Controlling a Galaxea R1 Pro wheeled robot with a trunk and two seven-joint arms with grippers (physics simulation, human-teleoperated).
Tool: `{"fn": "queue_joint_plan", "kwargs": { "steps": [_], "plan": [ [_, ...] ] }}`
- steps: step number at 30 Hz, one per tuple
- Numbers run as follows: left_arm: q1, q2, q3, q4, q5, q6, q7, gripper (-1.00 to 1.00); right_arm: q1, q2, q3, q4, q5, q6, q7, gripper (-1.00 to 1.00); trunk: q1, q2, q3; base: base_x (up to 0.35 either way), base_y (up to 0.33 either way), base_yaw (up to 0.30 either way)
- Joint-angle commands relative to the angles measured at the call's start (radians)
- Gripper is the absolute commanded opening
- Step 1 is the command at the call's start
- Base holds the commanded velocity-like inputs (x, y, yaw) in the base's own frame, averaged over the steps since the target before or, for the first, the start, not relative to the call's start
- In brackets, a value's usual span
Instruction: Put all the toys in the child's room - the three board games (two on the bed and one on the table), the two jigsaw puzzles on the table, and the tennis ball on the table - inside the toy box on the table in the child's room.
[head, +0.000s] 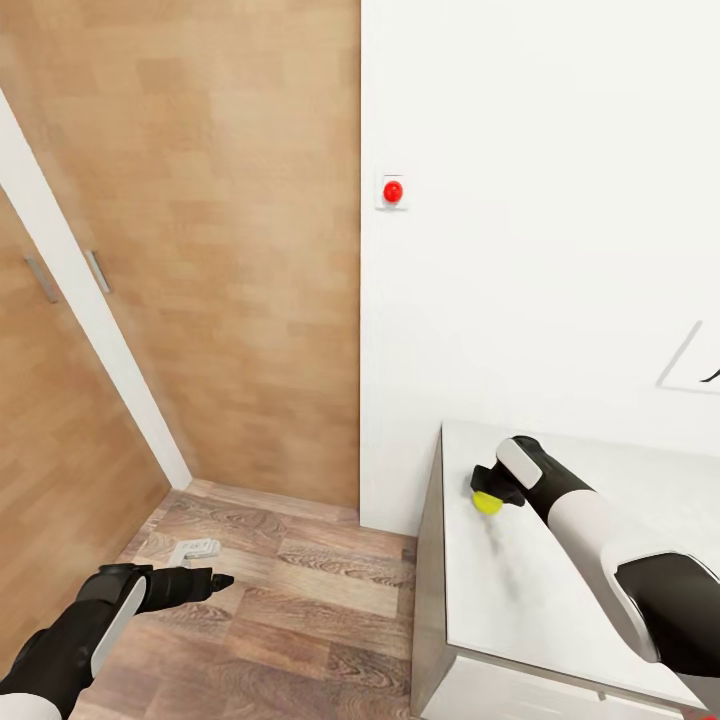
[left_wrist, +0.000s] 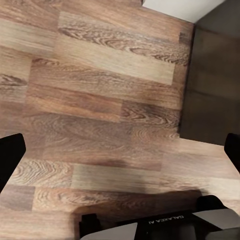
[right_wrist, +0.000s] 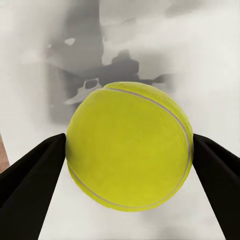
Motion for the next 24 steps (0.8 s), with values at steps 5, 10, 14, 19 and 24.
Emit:
{"fn": "queue_joint_plan", "kwargs": {
  "steps": [5, 10, 14, 19, 24],
  "plan": [
    [-0.001, 0.001, -0.002, -0.002, 0.008, 0.006, 0.003, 1.00, -0.001, -0.001, 0.007, -0.001, -0.011, 0.002, -0.008, -1.00, -0.007, 0.013, 0.005, 0.000, 0.000, 0.000],
    [-0.001, 0.002, -0.001, -0.001, 0.008, 0.007, 0.003, 1.00, 0.000, -0.001, 0.007, -0.001, -0.011, 0.002, -0.008, -1.00, -0.027, 0.048, 0.021, 0.000, 0.000, 0.000],
    [-0.001, 0.002, 0.000, -0.001, 0.008, 0.007, 0.003, 1.00, -0.001, -0.001, 0.007, -0.004, -0.011, 0.002, -0.008, -1.00, -0.042, 0.076, 0.036, 0.000, 0.000, 0.000],
    [-0.001, 0.002, 0.000, -0.001, 0.008, 0.007, 0.003, 1.00, -0.001, 0.000, 0.007, -0.008, -0.011, 0.002, -0.008, -1.00, -0.061, 0.111, 0.059, 0.000, 0.000, 0.000],
    [-0.001, 0.002, 0.000, -0.001, 0.009, 0.007, 0.002, 1.00, -0.001, 0.000, 0.006, -0.011, -0.012, 0.003, -0.007, -1.00, -0.080, 0.146, 0.082, 0.000, 0.000, 0.000]
  ]
}}
